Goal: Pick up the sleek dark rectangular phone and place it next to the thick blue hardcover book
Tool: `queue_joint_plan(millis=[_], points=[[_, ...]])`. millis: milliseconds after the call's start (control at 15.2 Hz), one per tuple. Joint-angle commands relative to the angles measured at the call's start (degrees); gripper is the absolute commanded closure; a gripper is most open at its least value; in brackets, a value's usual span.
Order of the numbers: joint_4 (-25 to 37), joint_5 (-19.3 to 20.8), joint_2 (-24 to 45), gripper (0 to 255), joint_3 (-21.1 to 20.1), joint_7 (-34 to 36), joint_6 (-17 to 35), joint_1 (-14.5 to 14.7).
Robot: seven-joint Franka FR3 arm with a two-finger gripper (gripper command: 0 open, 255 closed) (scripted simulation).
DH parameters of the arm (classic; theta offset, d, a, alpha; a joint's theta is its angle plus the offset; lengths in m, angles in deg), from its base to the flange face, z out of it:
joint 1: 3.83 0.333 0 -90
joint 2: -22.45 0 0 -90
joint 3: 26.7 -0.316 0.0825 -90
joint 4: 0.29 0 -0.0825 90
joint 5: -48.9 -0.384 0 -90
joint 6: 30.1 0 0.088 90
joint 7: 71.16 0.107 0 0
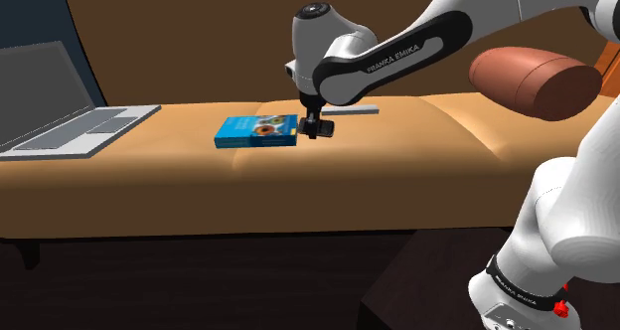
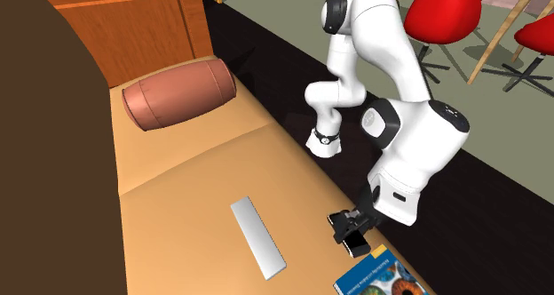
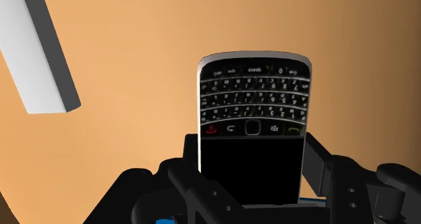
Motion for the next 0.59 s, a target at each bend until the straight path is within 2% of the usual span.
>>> queue_joint_plan(millis=[0,132,198,528], points=[[-0.01,0.02,0.04,255,-0.01,0.04,0.07,0.00],[-0.01,0.02,0.04,255,-0.01,0.04,0.07,0.00],[-0.01,0.02,0.04,0,-0.01,0.04,0.07,0.00],[-0.01,0.02,0.04,0,-0.01,0.04,0.07,0.00]])
